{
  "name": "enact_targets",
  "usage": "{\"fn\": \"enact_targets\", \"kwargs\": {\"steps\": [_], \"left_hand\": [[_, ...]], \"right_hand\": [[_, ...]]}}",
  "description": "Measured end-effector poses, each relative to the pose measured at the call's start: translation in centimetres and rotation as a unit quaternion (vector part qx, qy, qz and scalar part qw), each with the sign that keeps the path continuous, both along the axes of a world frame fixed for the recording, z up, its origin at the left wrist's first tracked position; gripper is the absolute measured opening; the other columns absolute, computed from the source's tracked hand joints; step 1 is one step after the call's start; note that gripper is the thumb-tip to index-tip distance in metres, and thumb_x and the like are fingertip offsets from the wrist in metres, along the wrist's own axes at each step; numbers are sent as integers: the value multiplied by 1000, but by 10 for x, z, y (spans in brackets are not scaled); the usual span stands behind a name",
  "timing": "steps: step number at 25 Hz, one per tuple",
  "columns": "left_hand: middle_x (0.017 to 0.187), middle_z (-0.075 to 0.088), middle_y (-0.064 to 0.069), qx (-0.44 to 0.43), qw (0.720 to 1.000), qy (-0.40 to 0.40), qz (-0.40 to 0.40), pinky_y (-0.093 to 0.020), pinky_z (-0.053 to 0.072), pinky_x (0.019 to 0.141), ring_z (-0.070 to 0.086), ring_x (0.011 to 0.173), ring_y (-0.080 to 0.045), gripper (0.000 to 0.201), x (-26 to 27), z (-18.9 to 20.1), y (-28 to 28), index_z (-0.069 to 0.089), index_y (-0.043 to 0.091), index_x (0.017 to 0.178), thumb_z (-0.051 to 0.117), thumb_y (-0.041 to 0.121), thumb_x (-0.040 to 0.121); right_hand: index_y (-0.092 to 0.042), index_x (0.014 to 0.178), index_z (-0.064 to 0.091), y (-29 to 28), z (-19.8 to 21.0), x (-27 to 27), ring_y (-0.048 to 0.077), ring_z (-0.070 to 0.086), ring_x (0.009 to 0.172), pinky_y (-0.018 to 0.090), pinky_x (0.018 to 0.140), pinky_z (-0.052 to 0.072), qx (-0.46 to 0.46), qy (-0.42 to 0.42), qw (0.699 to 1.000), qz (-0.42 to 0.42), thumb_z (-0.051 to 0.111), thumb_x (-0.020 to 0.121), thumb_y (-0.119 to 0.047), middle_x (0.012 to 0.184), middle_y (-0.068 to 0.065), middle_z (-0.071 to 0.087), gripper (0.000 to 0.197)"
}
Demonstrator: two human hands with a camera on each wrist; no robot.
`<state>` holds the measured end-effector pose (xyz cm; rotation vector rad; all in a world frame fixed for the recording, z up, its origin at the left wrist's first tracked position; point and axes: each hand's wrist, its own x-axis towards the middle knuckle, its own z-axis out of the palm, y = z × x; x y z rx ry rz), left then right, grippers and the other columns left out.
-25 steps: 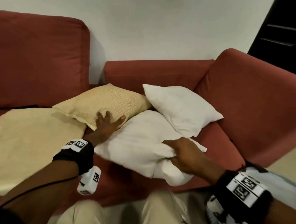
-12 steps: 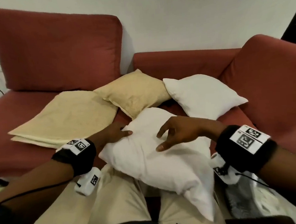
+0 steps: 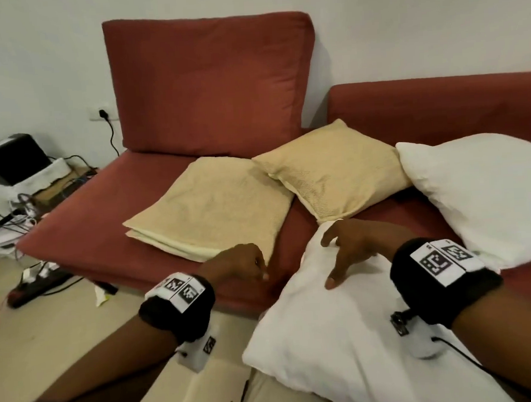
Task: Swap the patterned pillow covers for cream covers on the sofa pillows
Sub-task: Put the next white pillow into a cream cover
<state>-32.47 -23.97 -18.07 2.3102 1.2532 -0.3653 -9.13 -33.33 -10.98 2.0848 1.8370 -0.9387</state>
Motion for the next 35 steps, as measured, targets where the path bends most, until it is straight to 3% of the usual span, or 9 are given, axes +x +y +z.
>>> {"fn": "enact_targets", "kwargs": {"steps": [2, 6, 10, 12, 15, 19, 25, 30, 35], "left_hand": [[122, 52, -5, 101, 989, 104, -2, -38, 45, 91, 51, 114, -26, 72, -5, -16, 21, 50, 15, 129, 79, 43, 70], [136, 35, -12, 315, 945, 88, 18, -42, 44, 92, 42, 119, -32, 88, -2, -37, 39, 33, 18, 142, 80, 33, 68], [130, 55, -3, 321, 943, 61, 67, -42, 35, 95, 46, 116, -30, 43, -7, -35, 58, 59, 30, 127, 62, 29, 83], [115, 66, -6, 274, 951, -71, 124, -38, 39, 87, 56, 107, -32, 28, -7, -23, 65, 65, 22, 117, 55, 23, 90], [83, 61, -8, 227, 916, -301, 138, -22, 36, 64, 58, 79, -27, 9, -8, 16, 66, 59, 12, 90, 53, 13, 97], [76, 59, -5, 258, 880, -392, 71, -16, 37, 63, 53, 71, -15, 18, -7, 96, 54, 57, 8, 83, 51, 19, 96], [70, 51, 0, 290, 839, -459, -42, -33, 37, 59, 45, 64, -10, 25, -8, 216, 5, 55, 4, 80, 51, 22, 97], [69, 50, 6, 238, 813, -530, -46, -25, 37, 56, 46, 62, -8, 28, 0, 292, -58, 58, 11, 79, 51, 28, 100], [66, 41, 0, 232, 818, -526, -20, -30, 30, 54, 38, 57, -14, 38, -5, 334, -87, 48, 3, 75, 52, 32, 98]], "right_hand": [[-27, 142, 45, 3, -4, 1, 17, 54, 111, 26, 73, 45, -8, -5, 1000, 1, 91, 56, -46, 142, -4, 47, 99], [-28, 140, 47, 5, -19, 6, 18, 53, 122, 27, 87, 45, -11, 28, 999, -17, 92, 55, -46, 141, -2, 51, 99], [-27, 141, 47, 0, -21, 13, 20, 52, 125, 32, 101, 46, -7, 62, 998, -31, 92, 54, -46, 142, -1, 50, 99], [-26, 141, 48, -2, -22, 13, 20, 53, 125, 32, 100, 46, -4, 67, 997, -38, 93, 54, -46, 142, 0, 51, 99], [-26, 139, 48, -1, -21, 13, 20, 55, 120, 30, 90, 50, -5, 73, 996, -50, 93, 54, -45, 140, -1, 51, 99], [-24, 148, 31, -1, -6, 9, 24, 55, 120, 25, 60, 45, 17, 70, 996, -59, 88, 58, -53, 148, 2, 42, 111], [-20, 156, 1, -7, 55, -24, 33, 41, 132, 39, 100, 43, 315, 150, 933, -86, 88, 61, -48, 151, 17, 23, 132], [-19, 123, 52, -20, 104, -45, 28, 59, 100, 37, 81, 51, 446, 171, 867, -143, 79, 66, -60, 111, 8, 57, 75], [-2, 99, 61, -49, 160, -9, 29, 67, 56, 38, 47, 58, 397, 238, 850, -252, 70, 84, -26, 81, 13, 65, 30]]}}
